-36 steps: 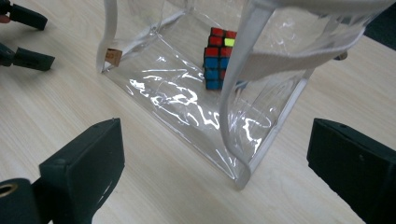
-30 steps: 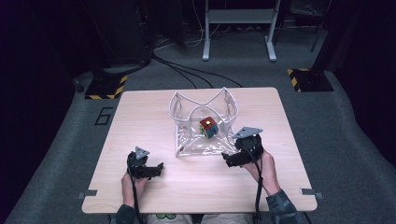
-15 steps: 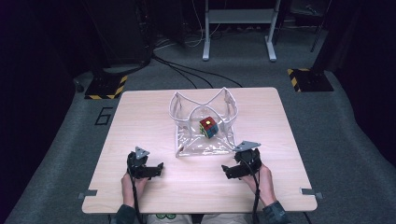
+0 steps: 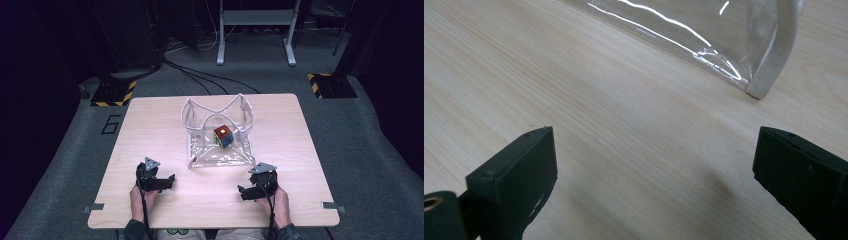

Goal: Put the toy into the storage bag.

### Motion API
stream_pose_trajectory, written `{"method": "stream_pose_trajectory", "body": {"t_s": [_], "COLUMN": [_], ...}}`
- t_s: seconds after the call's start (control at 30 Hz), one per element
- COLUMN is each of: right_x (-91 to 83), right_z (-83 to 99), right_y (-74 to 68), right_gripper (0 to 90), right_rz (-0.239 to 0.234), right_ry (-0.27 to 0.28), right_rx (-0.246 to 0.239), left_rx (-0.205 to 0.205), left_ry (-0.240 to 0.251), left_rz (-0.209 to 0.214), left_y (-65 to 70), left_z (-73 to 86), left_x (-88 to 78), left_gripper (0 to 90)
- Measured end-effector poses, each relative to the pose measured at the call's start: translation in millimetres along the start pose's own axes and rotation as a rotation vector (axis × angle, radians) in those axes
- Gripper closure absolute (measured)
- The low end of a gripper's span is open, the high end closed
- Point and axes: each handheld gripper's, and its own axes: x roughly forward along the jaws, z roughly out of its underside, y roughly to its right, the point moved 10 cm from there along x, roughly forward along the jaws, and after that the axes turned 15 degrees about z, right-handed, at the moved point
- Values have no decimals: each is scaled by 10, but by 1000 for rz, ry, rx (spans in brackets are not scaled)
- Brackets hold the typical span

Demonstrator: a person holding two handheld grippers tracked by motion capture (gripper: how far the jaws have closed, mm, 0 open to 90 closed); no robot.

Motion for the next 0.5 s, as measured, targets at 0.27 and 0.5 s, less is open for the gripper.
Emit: {"method": "stream_pose_trajectory", "body": {"t_s": [0.27,0.5], "right_x": [83,94], "right_z": [95,95], "right_y": [10,13], "right_gripper": [8,0], "right_rz": [17,19], "right_ry": [15,17], "right_rx": [30,37], "left_rx": [0,0], "left_ry": [0,1], "left_rz": [0,-1], "left_y": [0,0], "left_z": [0,0], "left_x": [0,0], "left_gripper": [64,64]}}
